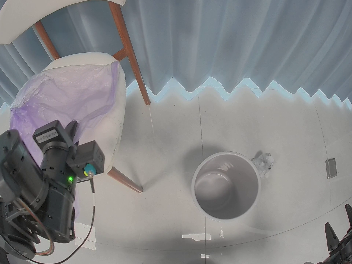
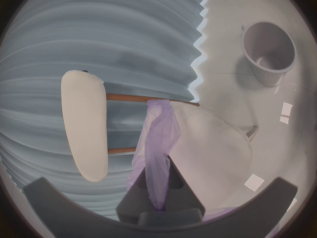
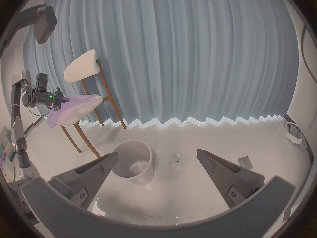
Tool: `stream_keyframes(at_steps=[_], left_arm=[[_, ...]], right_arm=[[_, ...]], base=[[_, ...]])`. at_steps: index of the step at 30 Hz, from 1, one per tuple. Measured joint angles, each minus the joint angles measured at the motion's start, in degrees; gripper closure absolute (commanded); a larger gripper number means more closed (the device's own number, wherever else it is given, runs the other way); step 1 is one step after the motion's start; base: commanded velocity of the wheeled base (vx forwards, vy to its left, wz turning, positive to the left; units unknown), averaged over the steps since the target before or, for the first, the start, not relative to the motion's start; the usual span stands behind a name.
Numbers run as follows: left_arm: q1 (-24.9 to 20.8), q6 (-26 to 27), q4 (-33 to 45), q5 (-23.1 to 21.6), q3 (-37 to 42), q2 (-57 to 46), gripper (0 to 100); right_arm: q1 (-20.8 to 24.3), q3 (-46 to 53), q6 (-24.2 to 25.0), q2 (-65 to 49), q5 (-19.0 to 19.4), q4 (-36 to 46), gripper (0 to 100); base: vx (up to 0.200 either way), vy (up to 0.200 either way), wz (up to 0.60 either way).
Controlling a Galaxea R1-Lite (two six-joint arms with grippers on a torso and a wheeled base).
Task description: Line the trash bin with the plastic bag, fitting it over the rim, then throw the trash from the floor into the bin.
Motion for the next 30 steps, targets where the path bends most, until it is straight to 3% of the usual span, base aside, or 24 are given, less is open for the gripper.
stream_keyframes(at_steps=[10,19,23,26,30], left_arm=[[-1.46,-0.17,1.45,-0.22,5.3,-7.2,100],[-1.12,-0.22,19.49,-0.99,6.6,-15.36,100],[0.5,-1.58,27.84,-3.74,6.9,-19.19,100],[2.05,-5.51,33.01,-6.33,6.9,-21.85,100],[4.63,-8.22,39.73,-12.09,6.33,-24.6,100]], right_arm=[[0.0,0.0,0.0,0.0,0.02,0.0,0],[0.0,0.0,0.02,0.0,0.05,0.0,0],[0.0,0.0,0.0,0.0,0.02,0.0,0],[0.0,0.0,0.0,0.0,0.02,0.0,0],[0.0,0.0,0.0,0.0,0.0,0.0,0]], base=[[0.0,0.0,0.0],[0.0,0.0,0.0],[0.0,0.0,0.0],[0.0,0.0,0.0],[0.0,0.0,0.0]])
